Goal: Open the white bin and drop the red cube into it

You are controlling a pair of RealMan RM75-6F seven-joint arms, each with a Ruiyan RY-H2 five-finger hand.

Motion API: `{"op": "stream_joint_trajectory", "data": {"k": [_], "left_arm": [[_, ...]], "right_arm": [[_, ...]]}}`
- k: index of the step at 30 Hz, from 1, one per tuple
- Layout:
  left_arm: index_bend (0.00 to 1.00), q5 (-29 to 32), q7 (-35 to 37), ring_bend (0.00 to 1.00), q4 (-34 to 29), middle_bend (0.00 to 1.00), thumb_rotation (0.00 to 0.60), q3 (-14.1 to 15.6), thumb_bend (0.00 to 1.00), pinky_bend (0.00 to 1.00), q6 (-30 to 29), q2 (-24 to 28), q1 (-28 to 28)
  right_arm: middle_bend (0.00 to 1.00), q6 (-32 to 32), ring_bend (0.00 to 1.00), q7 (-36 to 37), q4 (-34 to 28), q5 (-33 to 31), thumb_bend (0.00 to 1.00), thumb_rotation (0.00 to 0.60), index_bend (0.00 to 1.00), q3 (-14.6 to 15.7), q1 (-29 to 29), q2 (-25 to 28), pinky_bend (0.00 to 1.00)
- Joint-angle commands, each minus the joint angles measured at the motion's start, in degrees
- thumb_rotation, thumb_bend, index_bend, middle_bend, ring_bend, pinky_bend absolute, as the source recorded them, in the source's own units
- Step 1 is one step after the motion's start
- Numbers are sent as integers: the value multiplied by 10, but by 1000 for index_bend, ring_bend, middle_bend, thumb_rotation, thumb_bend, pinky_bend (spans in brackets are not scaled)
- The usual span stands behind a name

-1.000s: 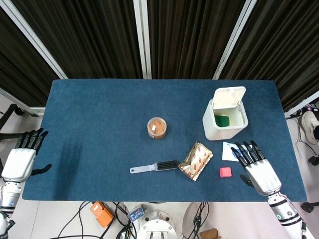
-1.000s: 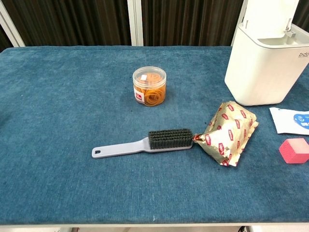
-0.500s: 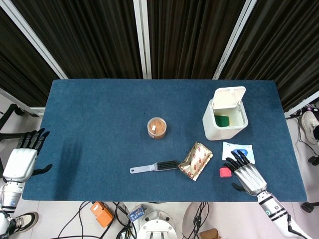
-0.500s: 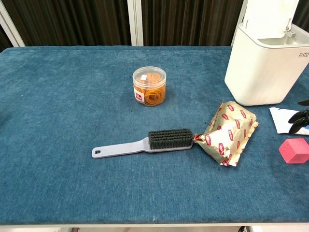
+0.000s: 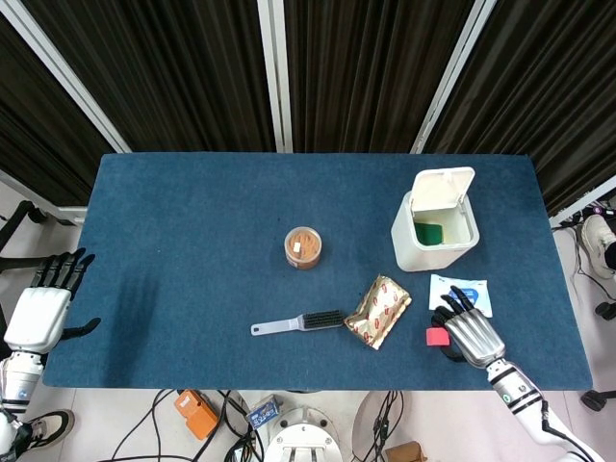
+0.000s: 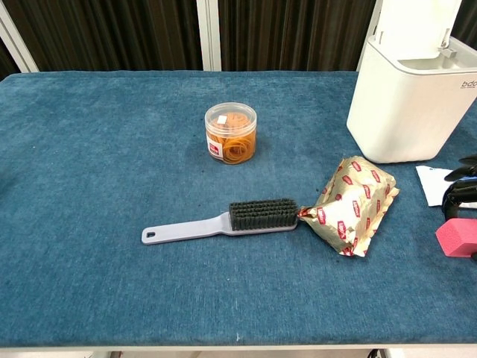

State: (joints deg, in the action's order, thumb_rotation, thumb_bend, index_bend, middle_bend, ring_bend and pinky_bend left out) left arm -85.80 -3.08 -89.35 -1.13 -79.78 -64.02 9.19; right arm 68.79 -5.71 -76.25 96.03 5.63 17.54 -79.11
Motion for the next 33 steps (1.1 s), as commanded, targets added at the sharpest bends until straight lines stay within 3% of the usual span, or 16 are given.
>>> {"op": "stream_joint_trajectory", "data": {"k": [1,8,12,15,21,24,28,33], "left_arm": [[0,-2,0,0,0,0,600,0,96,3,-2,0,0],[0,-3,2,0,1,0,600,0,96,3,-4,0,-1],[0,-2,2,0,1,0,600,0,96,3,-3,0,-1],[0,-1,2,0,1,0,600,0,96,3,-4,0,-1],[0,0,1,0,1,0,600,-1,96,3,-2,-1,-1],[0,2,1,0,1,0,600,-1,96,3,-2,0,0],[0,4,1,0,1,0,600,-2,96,3,2,0,1],[0,6,-1,0,0,0,600,-2,96,3,4,0,2]], "right_arm": [[465,7,244,1,4,-2,467,600,612,-4,-1,-4,52],[524,76,308,16,-8,14,480,600,689,-25,-9,3,120],[524,140,316,14,-62,21,480,600,689,-64,-9,36,164],[524,158,332,-6,-111,9,480,600,686,-98,-2,67,261],[524,121,354,-96,-208,-101,481,600,682,-193,32,127,401],[524,85,373,-121,-229,-165,481,600,684,-224,52,141,497],[524,40,383,-164,-227,-239,480,600,684,-248,82,142,509],[524,-1,383,-207,-205,-303,480,600,684,-256,117,121,504]]}}
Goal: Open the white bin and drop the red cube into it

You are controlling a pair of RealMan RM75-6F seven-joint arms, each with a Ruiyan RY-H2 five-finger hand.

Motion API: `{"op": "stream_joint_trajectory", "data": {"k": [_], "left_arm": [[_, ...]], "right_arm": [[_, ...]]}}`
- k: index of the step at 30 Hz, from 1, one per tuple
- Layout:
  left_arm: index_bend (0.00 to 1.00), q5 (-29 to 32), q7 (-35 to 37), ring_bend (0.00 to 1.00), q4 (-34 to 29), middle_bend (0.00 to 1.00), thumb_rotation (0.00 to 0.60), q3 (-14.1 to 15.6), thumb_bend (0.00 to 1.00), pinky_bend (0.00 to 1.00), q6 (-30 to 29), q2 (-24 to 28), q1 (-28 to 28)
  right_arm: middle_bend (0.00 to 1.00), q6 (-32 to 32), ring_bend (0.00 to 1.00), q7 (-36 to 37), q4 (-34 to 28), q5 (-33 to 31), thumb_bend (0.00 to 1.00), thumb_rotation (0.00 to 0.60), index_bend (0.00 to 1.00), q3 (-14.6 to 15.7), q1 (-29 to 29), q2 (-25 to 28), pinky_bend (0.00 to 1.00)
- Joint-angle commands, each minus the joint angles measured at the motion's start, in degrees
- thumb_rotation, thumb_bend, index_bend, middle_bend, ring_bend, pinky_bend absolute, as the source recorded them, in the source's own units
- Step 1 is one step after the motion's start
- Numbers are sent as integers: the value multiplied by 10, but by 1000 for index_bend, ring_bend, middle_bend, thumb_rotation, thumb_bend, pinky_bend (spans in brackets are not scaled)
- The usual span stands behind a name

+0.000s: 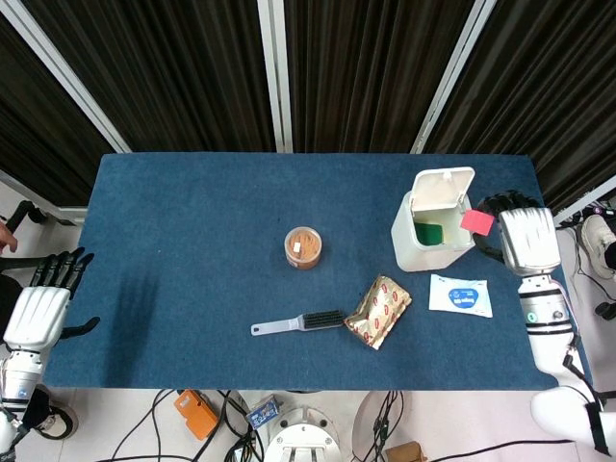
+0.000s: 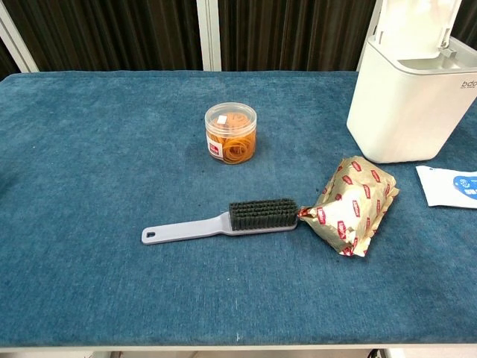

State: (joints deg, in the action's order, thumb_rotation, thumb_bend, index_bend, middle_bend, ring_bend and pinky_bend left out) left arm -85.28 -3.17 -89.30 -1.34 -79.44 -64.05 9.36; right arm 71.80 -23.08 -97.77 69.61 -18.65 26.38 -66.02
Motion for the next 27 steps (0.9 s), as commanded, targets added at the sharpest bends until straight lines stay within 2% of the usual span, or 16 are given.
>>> {"op": "stream_joint_trajectory", "data": {"k": [1,3,5,7,8,11,13,17,20,23,24,27], "left_arm": [[0,2,-1,0,0,0,600,0,96,3,2,0,1],[0,3,-2,0,0,0,600,0,96,3,3,-1,1],[0,2,-3,0,-1,0,600,0,96,3,3,0,1],[0,1,-2,0,-1,0,600,0,96,3,1,0,0],[0,1,-1,0,-1,0,600,0,96,3,-1,1,-1],[0,1,2,0,0,0,600,0,96,3,-2,2,-1],[0,1,4,0,0,0,600,1,96,3,0,3,-1],[0,-1,3,0,-1,0,600,1,96,3,-1,3,-1],[0,-3,3,0,-2,0,600,2,96,3,-7,3,-4],[0,-4,5,0,-2,0,600,1,96,3,-13,3,-6],[0,-5,5,0,-2,0,600,1,96,3,-15,3,-7],[0,-6,5,0,-2,0,600,1,96,3,-16,2,-8]], "right_arm": [[524,-38,383,-42,17,-49,480,600,684,-13,37,-18,504],[524,-48,383,-53,27,-65,480,600,674,-11,48,-31,502],[524,-63,383,-63,31,-81,480,600,609,-6,59,-40,495],[517,-73,378,-66,30,-84,480,600,468,2,64,-42,484],[495,-75,367,-64,30,-82,481,600,360,6,64,-42,475],[382,-77,301,-56,26,-79,469,600,83,17,61,-36,433],[326,-77,258,-51,18,-80,424,600,9,22,57,-27,405],[251,-61,197,-35,-6,-65,322,600,0,33,41,-5,363],[224,-15,181,1,-29,-12,307,600,0,50,9,12,353],[174,67,125,40,-49,75,307,600,0,95,-53,29,302],[149,104,95,46,-53,111,307,600,0,121,-83,33,265],[50,194,6,27,-41,183,307,600,0,190,-163,22,82]]}}
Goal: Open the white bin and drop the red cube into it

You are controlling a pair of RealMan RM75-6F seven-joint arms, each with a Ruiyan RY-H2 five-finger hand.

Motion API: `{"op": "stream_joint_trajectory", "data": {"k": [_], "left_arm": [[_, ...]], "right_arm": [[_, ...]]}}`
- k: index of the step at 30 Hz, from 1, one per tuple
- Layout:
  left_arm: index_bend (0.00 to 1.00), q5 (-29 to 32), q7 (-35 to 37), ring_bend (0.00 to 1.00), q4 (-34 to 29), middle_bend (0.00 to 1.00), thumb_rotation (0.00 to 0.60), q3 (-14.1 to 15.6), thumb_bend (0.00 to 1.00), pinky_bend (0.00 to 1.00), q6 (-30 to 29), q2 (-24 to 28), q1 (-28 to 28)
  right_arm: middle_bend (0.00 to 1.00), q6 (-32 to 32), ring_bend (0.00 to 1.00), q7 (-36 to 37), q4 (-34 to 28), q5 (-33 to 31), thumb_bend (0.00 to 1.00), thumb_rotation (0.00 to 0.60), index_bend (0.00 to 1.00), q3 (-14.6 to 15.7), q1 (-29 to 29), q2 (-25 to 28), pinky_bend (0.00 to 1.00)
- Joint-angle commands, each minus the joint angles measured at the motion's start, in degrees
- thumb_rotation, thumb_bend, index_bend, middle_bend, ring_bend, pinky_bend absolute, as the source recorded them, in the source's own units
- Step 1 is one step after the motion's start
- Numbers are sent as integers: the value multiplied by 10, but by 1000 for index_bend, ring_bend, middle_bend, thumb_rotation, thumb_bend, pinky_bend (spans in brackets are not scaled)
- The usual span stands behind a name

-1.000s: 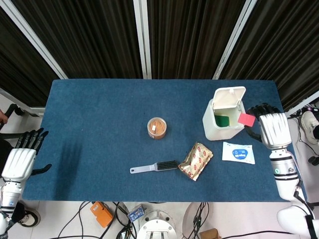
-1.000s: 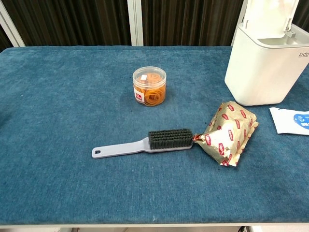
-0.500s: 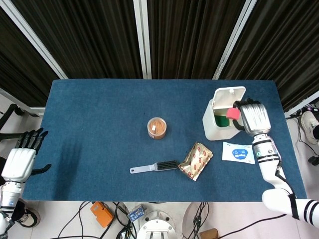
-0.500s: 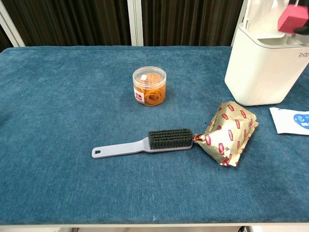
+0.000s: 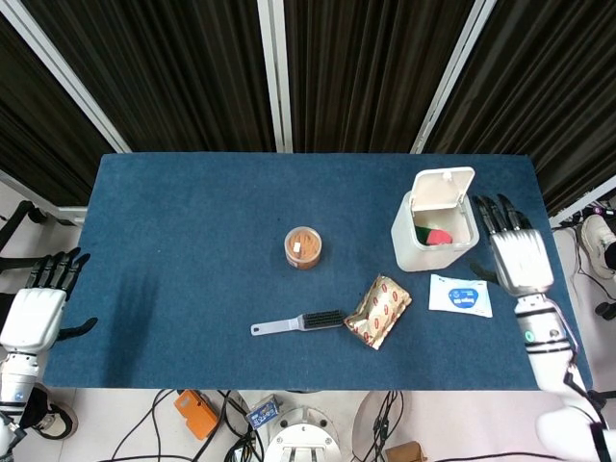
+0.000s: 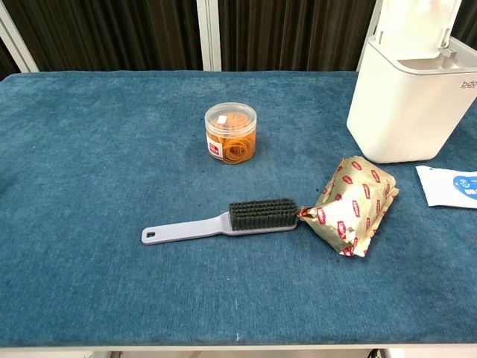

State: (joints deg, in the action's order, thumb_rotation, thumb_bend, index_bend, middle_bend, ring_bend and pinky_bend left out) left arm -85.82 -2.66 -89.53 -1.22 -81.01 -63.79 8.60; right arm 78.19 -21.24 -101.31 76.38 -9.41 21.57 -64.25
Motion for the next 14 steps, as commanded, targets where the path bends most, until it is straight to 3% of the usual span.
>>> {"op": "stream_joint_trajectory", "data": {"k": [1,3,6,14], "left_arm": [[0,-1,-1,0,0,0,600,0,96,3,0,-1,0],[0,-3,-5,0,0,0,600,1,96,3,0,-2,0],[0,-12,-10,0,-1,0,600,6,96,3,0,-5,1],[0,-49,-5,0,1,0,600,23,96,3,-12,-2,-3]], "right_arm": [[28,151,0,-6,5,131,308,600,0,116,-137,-5,33],[14,188,0,-23,32,154,308,600,0,146,-179,-32,0],[12,211,0,6,75,171,307,600,0,163,-210,-63,0],[10,192,0,1,95,171,307,600,0,144,-212,-79,0]]}}
